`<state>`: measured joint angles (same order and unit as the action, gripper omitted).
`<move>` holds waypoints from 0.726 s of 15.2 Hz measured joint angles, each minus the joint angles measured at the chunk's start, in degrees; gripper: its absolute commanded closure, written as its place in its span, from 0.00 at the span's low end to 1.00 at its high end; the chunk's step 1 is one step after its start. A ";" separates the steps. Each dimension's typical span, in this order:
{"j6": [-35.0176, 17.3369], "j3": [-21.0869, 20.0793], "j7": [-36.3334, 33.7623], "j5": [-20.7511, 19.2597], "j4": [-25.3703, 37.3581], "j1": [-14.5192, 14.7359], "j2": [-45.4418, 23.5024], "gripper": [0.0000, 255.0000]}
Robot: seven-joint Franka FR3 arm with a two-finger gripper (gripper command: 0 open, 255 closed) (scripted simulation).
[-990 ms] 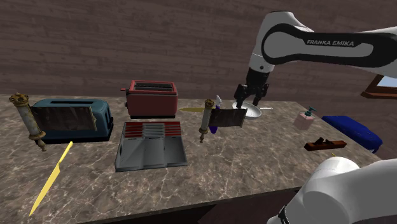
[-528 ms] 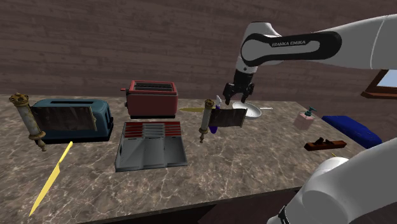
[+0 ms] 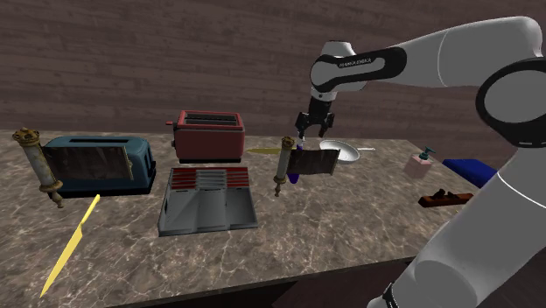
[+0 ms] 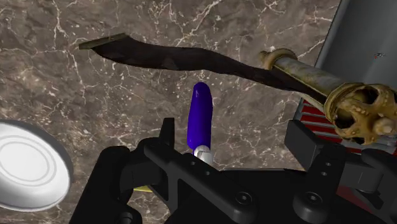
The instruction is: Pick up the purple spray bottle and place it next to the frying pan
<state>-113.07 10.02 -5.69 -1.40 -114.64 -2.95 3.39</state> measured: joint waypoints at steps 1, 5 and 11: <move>-0.28 0.34 0.42 0.40 1.64 -0.27 -1.91 0.00; -1.30 1.09 1.38 2.50 9.58 -1.19 -10.76 0.00; -4.62 1.28 2.15 3.41 10.01 -1.76 -14.50 0.00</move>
<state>-117.70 11.30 -3.54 2.02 -104.63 -4.71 -11.11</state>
